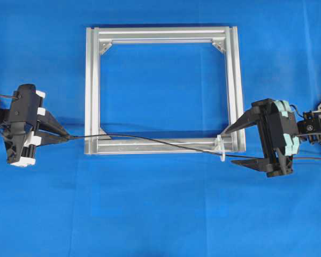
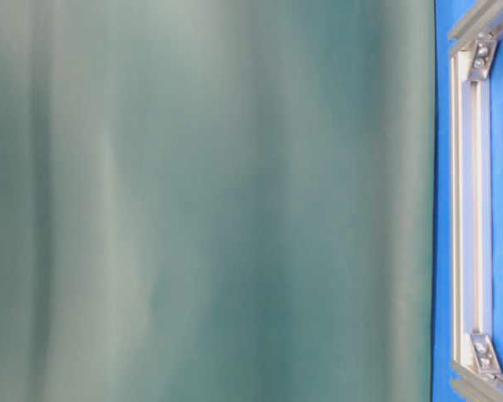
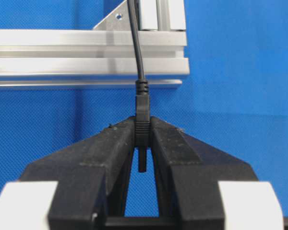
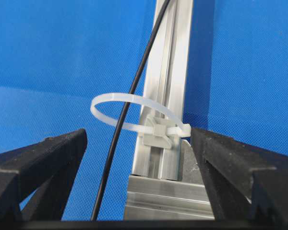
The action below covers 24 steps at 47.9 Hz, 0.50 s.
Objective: Insert the wire through the string loop located on the right side.
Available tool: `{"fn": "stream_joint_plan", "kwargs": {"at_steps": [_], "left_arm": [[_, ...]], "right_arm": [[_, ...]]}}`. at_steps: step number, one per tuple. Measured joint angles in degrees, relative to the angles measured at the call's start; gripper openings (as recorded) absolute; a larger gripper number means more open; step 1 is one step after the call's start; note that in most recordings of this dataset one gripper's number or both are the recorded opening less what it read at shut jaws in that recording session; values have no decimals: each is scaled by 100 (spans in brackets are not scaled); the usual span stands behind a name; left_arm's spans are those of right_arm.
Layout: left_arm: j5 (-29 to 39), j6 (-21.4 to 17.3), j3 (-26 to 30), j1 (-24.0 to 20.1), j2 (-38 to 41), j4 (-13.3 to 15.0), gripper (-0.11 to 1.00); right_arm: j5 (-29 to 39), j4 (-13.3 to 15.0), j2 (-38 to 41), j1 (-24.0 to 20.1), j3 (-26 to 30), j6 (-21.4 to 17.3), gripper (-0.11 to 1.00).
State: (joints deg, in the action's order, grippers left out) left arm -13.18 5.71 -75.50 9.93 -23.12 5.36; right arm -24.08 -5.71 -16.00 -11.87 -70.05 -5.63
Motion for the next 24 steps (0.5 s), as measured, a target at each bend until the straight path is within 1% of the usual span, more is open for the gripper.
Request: {"fn": "stream_joint_plan", "kwargs": {"at_steps": [3, 6, 8, 10, 13, 15, 20, 24], "left_arm": [[0, 9, 9, 0, 0, -9, 26], [0, 9, 18, 0, 18, -9, 45], [9, 9, 18, 0, 9, -9, 59], [9, 9, 18, 0, 18, -9, 71], [0, 9, 18, 0, 9, -9, 85], [0, 0, 18, 0, 9, -9, 87], [0, 0, 18, 0, 0, -9, 81], [0, 0, 18, 0, -9, -9, 81]], "right_arm": [[26, 0, -18, 9, -9, 0, 96], [35, 0, -26, 0, -9, 0, 96], [35, 0, -35, 9, -9, -9, 96], [35, 0, -35, 0, -9, 0, 96], [53, -9, -35, 0, -9, 0, 96], [62, 0, -35, 9, -9, 0, 96], [88, 0, -35, 0, -9, 0, 96], [97, 0, -44, 0, -9, 0, 96]]}}
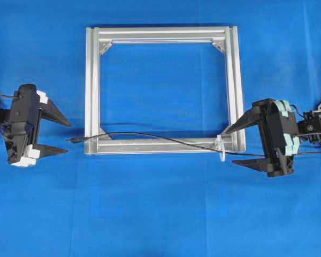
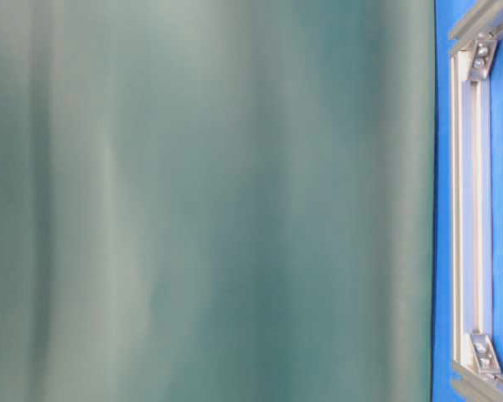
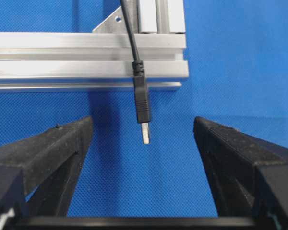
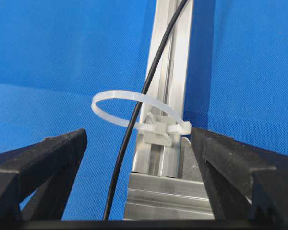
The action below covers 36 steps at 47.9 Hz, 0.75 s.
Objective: Insert the wire through the string loop located on the right side.
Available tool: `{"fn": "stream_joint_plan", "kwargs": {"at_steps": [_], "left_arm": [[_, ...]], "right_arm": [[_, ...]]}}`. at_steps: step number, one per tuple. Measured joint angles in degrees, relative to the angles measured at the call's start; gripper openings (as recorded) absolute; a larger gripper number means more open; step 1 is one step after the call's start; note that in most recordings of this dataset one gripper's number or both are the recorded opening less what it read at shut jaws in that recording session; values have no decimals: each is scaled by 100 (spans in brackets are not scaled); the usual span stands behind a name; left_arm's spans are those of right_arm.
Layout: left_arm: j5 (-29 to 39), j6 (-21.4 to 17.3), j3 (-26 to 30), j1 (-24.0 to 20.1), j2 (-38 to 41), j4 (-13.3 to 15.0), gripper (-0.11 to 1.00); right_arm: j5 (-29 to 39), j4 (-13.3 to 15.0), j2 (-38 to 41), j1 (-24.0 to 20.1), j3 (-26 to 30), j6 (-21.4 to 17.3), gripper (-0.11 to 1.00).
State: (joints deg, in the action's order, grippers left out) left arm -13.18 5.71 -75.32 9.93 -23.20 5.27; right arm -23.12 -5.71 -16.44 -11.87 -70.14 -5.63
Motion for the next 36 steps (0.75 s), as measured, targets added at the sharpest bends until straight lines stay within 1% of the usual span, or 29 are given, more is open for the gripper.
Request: {"fn": "stream_joint_plan", "kwargs": {"at_steps": [5, 9, 15, 26, 36], "left_arm": [[0, 0, 18, 0, -79, 0, 81], [9, 0, 70, 0, -220, 0, 81], [176, -18, 193, 0, -519, 0, 81], [510, -62, 466, 0, -949, 0, 81], [580, -70, 598, -123, -976, -9, 81]], "right_arm": [[26, 0, -26, 0, 0, 18, 96], [176, 0, -149, 0, 44, 26, 96], [606, 0, -466, 9, 167, 70, 96], [1380, 9, -1143, 9, 387, 308, 96], [1688, 9, -1600, 79, 422, 352, 96]]}}
